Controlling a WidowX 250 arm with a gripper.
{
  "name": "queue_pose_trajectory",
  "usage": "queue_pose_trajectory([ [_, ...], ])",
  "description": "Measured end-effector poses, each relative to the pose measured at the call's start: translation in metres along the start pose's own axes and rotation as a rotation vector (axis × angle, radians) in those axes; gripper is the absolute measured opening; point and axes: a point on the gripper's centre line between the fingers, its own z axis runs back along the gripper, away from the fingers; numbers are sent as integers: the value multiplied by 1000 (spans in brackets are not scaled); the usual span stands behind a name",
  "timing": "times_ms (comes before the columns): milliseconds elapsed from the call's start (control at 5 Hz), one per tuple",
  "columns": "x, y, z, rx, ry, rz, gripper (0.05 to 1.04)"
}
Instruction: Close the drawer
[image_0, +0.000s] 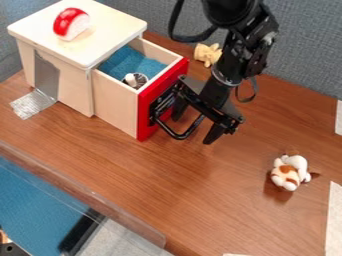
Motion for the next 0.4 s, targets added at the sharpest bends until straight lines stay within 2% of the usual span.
queue_pose_trajectory([
  [200, 3, -5, -10, 56, 0, -40, 935],
  [400, 8, -3, -8, 87, -20, -47, 664],
])
